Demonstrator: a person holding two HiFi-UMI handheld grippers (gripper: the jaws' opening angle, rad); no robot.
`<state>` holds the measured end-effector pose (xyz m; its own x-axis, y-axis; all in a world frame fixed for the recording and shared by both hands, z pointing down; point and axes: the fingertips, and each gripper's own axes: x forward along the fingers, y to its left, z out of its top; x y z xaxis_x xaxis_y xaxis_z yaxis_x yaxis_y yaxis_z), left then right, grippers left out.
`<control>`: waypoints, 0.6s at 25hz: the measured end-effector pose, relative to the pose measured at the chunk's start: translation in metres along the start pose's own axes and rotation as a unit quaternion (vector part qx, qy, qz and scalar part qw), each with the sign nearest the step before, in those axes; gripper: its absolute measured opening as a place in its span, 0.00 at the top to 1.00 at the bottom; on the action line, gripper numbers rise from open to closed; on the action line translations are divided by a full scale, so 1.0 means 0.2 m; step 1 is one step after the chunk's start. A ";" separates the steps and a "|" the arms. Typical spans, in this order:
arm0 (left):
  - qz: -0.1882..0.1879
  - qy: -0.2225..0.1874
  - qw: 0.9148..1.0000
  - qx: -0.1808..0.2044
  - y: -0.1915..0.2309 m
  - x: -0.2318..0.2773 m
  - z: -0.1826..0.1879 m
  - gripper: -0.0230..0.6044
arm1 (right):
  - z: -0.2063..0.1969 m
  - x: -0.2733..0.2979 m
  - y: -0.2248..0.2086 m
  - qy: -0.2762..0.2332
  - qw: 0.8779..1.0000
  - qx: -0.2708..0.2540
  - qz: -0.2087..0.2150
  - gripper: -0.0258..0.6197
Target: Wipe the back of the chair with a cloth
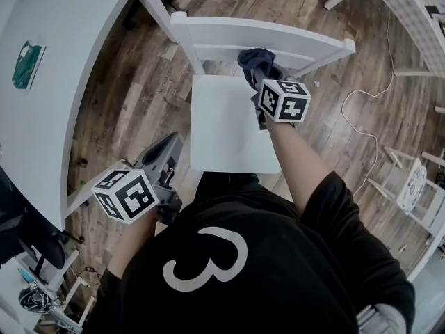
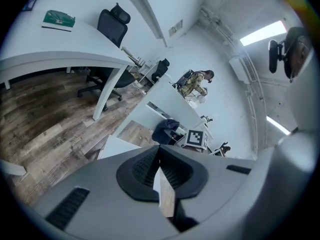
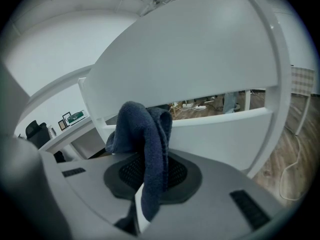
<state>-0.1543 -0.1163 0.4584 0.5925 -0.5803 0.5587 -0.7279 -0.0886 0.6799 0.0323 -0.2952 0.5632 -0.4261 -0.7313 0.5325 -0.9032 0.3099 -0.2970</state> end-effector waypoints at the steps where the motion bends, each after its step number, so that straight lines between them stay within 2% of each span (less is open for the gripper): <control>1: -0.003 0.004 1.000 0.002 -0.03 0.03 -0.01 0.94 | 0.00 -0.02 -0.04 0.000 1.000 -0.001 -0.003 0.88; 7: -0.021 0.020 1.000 0.012 -0.18 0.18 -0.08 0.94 | 0.00 -0.15 -0.29 0.000 1.000 -0.006 -0.025 0.88; 15: -0.025 0.026 0.999 0.027 -0.32 0.27 -0.14 0.94 | -0.01 -0.30 -0.57 -0.005 0.998 0.010 -0.060 0.88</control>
<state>-0.0659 -0.1185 0.4576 0.6443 -0.5313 0.5501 -0.7138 -0.1597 0.6819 0.1599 -0.2860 0.5661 -0.3146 -0.7684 0.5574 -0.9463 0.2080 -0.2474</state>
